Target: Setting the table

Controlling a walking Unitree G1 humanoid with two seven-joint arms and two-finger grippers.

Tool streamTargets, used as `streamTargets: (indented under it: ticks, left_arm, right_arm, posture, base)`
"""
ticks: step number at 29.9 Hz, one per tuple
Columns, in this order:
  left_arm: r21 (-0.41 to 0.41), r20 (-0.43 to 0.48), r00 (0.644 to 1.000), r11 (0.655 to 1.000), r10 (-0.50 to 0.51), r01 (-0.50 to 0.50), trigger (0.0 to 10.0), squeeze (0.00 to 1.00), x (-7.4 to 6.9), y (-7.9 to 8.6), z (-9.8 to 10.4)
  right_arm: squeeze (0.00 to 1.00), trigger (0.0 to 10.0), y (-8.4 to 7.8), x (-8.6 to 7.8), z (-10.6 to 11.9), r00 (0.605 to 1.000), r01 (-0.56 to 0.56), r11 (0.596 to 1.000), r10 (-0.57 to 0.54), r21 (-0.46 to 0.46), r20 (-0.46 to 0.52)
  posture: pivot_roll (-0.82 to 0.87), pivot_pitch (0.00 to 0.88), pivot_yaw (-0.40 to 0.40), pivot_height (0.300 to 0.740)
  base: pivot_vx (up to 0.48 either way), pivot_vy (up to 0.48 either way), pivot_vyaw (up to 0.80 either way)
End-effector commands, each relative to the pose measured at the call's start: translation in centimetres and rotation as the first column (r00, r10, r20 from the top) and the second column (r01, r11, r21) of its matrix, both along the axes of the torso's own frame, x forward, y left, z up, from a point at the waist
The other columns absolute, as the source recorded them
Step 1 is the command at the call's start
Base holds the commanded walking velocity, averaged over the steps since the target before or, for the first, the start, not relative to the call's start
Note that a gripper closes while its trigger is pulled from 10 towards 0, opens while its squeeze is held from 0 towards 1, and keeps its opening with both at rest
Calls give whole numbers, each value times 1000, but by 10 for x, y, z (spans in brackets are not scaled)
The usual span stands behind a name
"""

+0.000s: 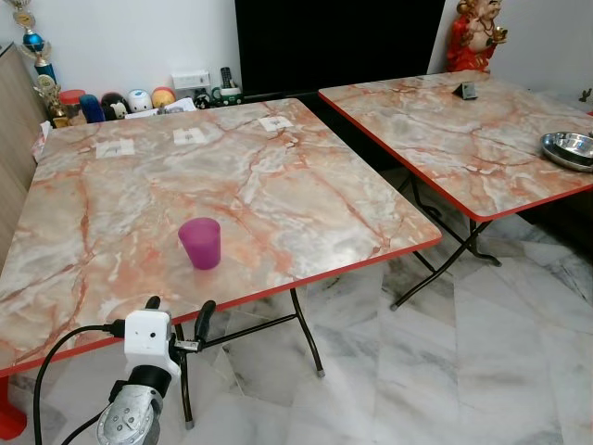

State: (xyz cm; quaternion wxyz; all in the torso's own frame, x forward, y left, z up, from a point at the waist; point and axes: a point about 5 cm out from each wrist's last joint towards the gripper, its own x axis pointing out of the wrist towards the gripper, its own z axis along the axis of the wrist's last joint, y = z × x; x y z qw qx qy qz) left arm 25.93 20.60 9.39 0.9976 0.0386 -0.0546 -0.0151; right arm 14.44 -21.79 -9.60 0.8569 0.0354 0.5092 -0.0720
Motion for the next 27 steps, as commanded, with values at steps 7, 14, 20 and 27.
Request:
streamTargets:
  ticks: [7, 14, 20, 27]
  left_arm:
    - [-66, 138, 990, 998, 24, -15, 10000, 0, 6, -1, 31]
    - [-121, 248, 968, 993, 35, -5, 10000, 0, 13, -2, 64]
    - [-120, 243, 970, 993, 22, 7, 10000, 0, 13, -5, 63]
    - [-123, 245, 969, 992, 21, 9, 10000, 0, 14, -4, 67]
  right_arm:
    - [0, 10000, -1, 1, 1, 1000, 4, 1000, -4, -2, 9]
    - [0, 10000, -2, 1, 1, 1000, -3, 1000, 3, -3, 10]
    - [0, 10000, -1, 2, 1, 1000, -3, 1000, 3, -2, 11]
    - [0, 10000, -1, 2, 1, 1000, -3, 1000, 3, -2, 10]
  posture:
    - [58, 0, -42, 740]
    - [68, 0, -54, 740]
    - [63, 0, -52, 740]
    - [68, 0, -52, 740]
  base:
    - [34, 0, 0]
    - [272, 0, 0]
    - [328, 0, 0]
    - [354, 0, 0]
